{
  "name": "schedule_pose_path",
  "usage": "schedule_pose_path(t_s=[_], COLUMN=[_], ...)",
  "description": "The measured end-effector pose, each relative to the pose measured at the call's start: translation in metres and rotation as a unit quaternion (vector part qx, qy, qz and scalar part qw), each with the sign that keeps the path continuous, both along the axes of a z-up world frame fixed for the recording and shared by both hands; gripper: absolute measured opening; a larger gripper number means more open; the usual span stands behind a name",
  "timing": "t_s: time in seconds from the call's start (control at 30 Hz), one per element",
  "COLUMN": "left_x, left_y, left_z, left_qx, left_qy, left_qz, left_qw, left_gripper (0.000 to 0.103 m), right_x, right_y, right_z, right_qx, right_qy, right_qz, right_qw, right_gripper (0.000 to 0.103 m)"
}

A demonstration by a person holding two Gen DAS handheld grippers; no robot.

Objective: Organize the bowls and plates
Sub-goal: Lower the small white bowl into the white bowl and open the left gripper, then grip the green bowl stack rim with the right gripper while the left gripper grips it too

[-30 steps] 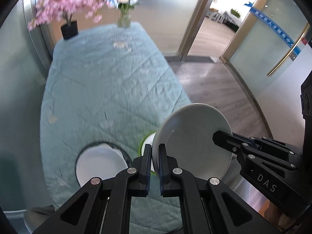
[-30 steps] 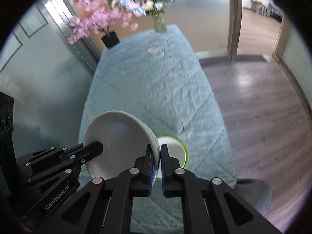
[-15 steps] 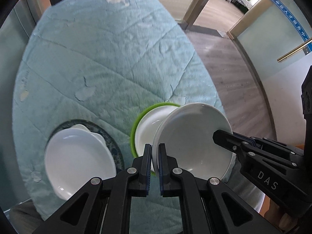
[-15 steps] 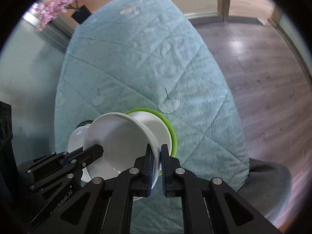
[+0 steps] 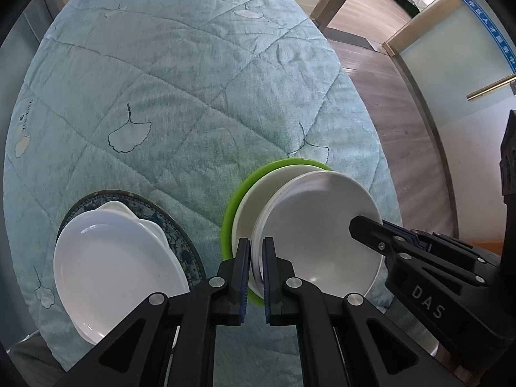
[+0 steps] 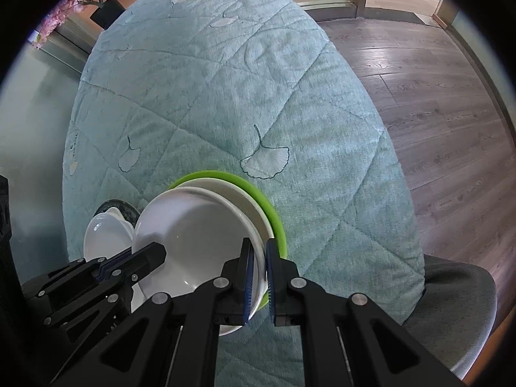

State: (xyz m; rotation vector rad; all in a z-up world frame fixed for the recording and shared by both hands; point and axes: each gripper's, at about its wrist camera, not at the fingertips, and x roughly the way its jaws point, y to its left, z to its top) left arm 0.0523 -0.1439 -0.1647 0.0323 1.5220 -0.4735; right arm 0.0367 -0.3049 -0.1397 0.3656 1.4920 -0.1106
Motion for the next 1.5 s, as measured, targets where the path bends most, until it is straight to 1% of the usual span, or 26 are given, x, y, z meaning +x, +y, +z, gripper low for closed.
schedule_pose_path(t_s=[0.1,0.17,0.2,0.23,0.3,0.33,0.37,0.4,0.43,0.47,0.53,0.6,0.67,0.77,0.8,0.87,0.93,1.0,1.03,1.07,1.1,1.13,1.27,1.4,1.47,1.5], left_x=[0.001,0.001,0.001,0.001,0.000,0.000,0.000,0.000,0.001,0.003,0.009,0.017,0.023,0.028,0.030,0.032,0.032,0.031,0.031,0.031,0.031,0.031,0.028,0.022,0.017,0.016], left_y=[0.004,0.007,0.008,0.011,0.016,0.019,0.023,0.026,0.027,0.029,0.029,0.027,0.021,0.012,0.010,0.006,0.003,0.001,0.002,0.003,0.005,0.006,0.003,0.003,0.004,0.007], left_z=[0.002,0.005,0.006,0.009,0.017,0.020,0.026,0.030,0.032,0.034,0.030,0.020,0.009,-0.007,-0.011,-0.020,-0.026,-0.030,-0.032,-0.035,-0.037,-0.038,-0.036,-0.029,-0.020,-0.011], left_qx=[-0.011,-0.018,-0.019,-0.027,-0.040,-0.040,-0.038,-0.039,-0.040,-0.044,-0.056,-0.070,-0.069,-0.066,-0.067,-0.068,-0.055,-0.040,-0.037,-0.035,-0.040,-0.042,-0.034,-0.031,-0.032,-0.036], left_qy=[0.001,-0.002,-0.005,-0.009,-0.018,-0.024,-0.035,-0.045,-0.051,-0.054,-0.037,-0.010,0.011,0.033,0.039,0.056,0.064,0.062,0.064,0.068,0.072,0.071,0.059,0.045,0.033,0.023], left_qz=[0.005,0.003,0.002,0.002,0.001,0.001,0.002,0.002,0.003,0.004,0.004,0.004,-0.003,-0.015,-0.017,-0.022,-0.028,-0.032,-0.031,-0.025,-0.022,-0.020,-0.030,-0.031,-0.031,-0.027], left_qw=[0.9999,0.9998,0.9998,0.9996,0.9990,0.9989,0.9986,0.9983,0.9979,0.9976,0.9978,0.9975,0.9976,0.9972,0.9968,0.9959,0.9960,0.9967,0.9968,0.9967,0.9964,0.9964,0.9973,0.9980,0.9985,0.9987], left_gripper=[0.004,0.007,0.012,0.013,0.017,0.027,0.035,0.050,0.059,0.060,0.060,0.060,0.060,0.059,0.056,0.048,0.037,0.028,0.022,0.019,0.019,0.019,0.019,0.018,0.017,0.017], right_x=[0.000,0.000,0.000,0.001,0.002,0.002,0.001,0.001,0.001,0.000,0.001,0.001,-0.001,-0.006,-0.008,-0.008,-0.007,-0.006,-0.005,-0.005,-0.006,-0.006,-0.006,-0.006,-0.006,-0.006], right_y=[0.001,0.002,0.004,0.004,0.004,0.003,0.000,-0.004,-0.007,-0.012,-0.021,-0.028,-0.031,-0.030,-0.029,-0.024,-0.020,-0.020,-0.020,-0.018,-0.017,-0.014,-0.004,-0.007,-0.005,-0.004], right_z=[-0.003,-0.004,-0.003,-0.001,0.005,0.008,0.014,0.019,0.023,0.028,0.027,0.016,0.002,-0.016,-0.022,-0.028,-0.032,-0.037,-0.040,-0.043,-0.044,-0.044,-0.040,-0.039,-0.028,-0.017], right_qx=[-0.001,-0.007,-0.011,-0.012,-0.013,-0.014,-0.016,-0.018,-0.020,-0.021,-0.017,0.002,0.031,0.054,0.067,0.080,0.081,0.092,0.095,0.095,0.097,0.099,0.059,0.060,0.046,0.042], right_qy=[0.001,0.003,0.003,0.000,-0.007,-0.010,-0.018,-0.029,-0.040,-0.057,-0.074,-0.061,-0.041,-0.018,-0.009,0.000,0.006,0.014,0.018,0.023,0.022,0.017,0.012,0.019,0.011,0.001], right_qz=[-0.004,-0.001,0.002,0.005,0.014,0.018,0.020,0.022,0.023,0.023,0.026,0.027,0.024,0.021,0.017,0.017,0.019,0.010,0.009,0.012,0.012,0.014,0.028,0.012,0.015,0.015], right_qw=[1.000,1.000,1.000,1.000,1.000,1.000,1.000,0.999,0.999,0.998,0.997,0.998,0.998,0.998,0.998,0.997,0.996,0.996,0.995,0.995,0.995,0.995,0.998,0.998,0.999,0.999], right_gripper=[0.008,0.008,0.008,0.008,0.014,0.024,0.038,0.045,0.058,0.065,0.067,0.068,0.068,0.068,0.067,0.056,0.051,0.045,0.038,0.032,0.030,0.024,0.023,0.022,0.022,0.022])
